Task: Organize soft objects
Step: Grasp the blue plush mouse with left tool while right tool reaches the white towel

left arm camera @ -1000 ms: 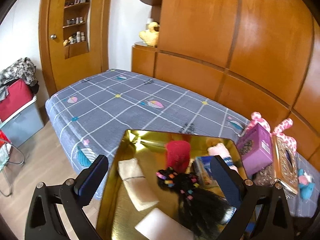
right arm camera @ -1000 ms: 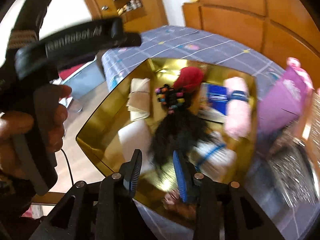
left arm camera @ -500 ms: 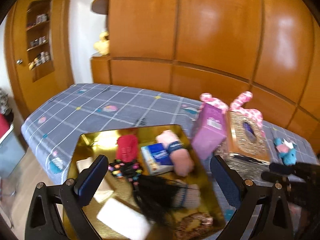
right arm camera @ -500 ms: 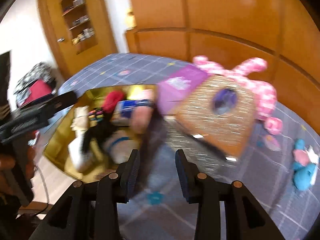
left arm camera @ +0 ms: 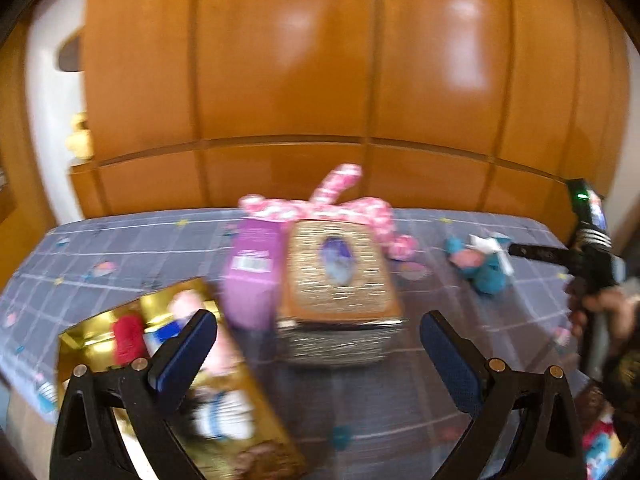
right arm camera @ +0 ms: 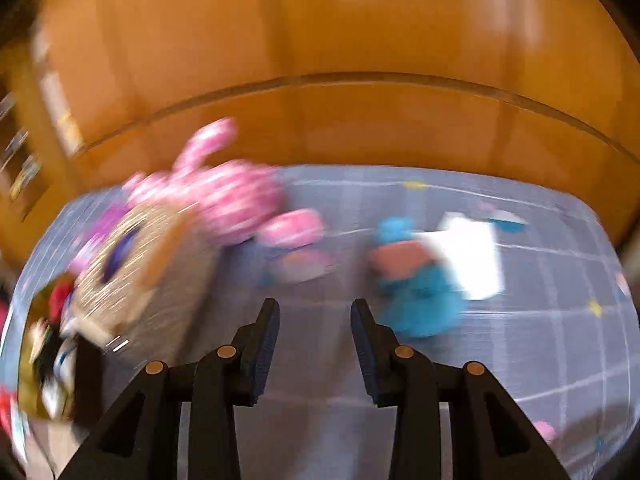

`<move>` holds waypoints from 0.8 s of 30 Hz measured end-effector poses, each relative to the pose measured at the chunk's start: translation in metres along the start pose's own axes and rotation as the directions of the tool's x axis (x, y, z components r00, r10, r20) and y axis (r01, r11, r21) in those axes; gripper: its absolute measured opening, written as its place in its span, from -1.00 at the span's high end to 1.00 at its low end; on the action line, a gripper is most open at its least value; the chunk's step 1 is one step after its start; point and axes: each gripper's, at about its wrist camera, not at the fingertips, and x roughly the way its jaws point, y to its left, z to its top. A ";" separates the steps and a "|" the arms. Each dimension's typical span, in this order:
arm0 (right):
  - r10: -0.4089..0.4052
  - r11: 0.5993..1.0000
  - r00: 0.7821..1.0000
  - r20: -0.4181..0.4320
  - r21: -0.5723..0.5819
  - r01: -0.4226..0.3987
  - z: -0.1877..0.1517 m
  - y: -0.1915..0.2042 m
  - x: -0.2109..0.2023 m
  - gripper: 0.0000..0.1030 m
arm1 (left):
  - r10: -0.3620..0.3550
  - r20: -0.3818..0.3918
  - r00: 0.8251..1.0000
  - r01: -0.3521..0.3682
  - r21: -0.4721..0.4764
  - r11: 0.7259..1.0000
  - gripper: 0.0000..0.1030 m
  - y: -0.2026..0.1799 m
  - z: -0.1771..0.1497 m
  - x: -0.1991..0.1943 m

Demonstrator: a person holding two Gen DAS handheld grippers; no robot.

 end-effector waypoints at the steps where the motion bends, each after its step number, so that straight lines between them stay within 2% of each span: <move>1: -0.052 0.997 0.999 0.011 0.061 0.051 0.004 -0.025 0.004 0.29 | -0.020 -0.008 1.000 0.020 0.017 1.000 -0.98 -0.010 0.003 0.004; 5: -0.184 0.952 0.983 -0.013 0.248 0.181 0.003 -0.101 0.021 0.29 | -0.104 -0.063 0.993 0.109 0.071 0.991 -0.93 -0.050 0.009 0.028; 7: -0.203 0.901 0.977 -0.058 0.381 0.210 -0.005 -0.136 0.026 0.29 | -0.144 -0.108 0.984 0.153 0.083 0.985 -0.83 -0.073 0.010 0.046; 10: -0.161 0.829 0.984 -0.076 0.531 0.176 -0.012 -0.164 0.028 0.29 | -0.190 -0.161 0.968 0.209 0.105 0.972 -0.58 -0.102 0.010 0.069; 12: -0.123 0.803 0.989 -0.078 0.578 0.146 -0.015 -0.173 0.030 0.29 | -0.217 -0.205 0.954 0.244 0.116 0.963 -0.42 -0.125 0.010 0.089; 14: -0.087 0.791 0.993 -0.081 0.601 0.118 -0.017 -0.175 0.032 0.29 | -0.252 -0.243 0.937 0.283 0.101 0.954 -0.42 -0.144 0.010 0.109; 15: -0.079 0.789 0.993 -0.082 0.604 0.113 -0.018 -0.175 0.032 0.29 | -0.278 -0.236 0.931 0.309 0.102 0.946 -0.45 -0.154 0.010 0.116; 20: -0.030 0.775 0.997 -0.064 0.628 0.064 -0.022 -0.173 0.029 0.29 | -0.299 -0.301 0.906 0.339 0.089 0.937 -0.52 -0.199 0.014 0.161; 24: 0.005 0.740 0.999 -0.039 0.672 0.023 -0.026 -0.180 0.027 0.29 | -0.301 -0.334 0.893 0.342 0.070 0.937 -0.63 -0.228 0.019 0.197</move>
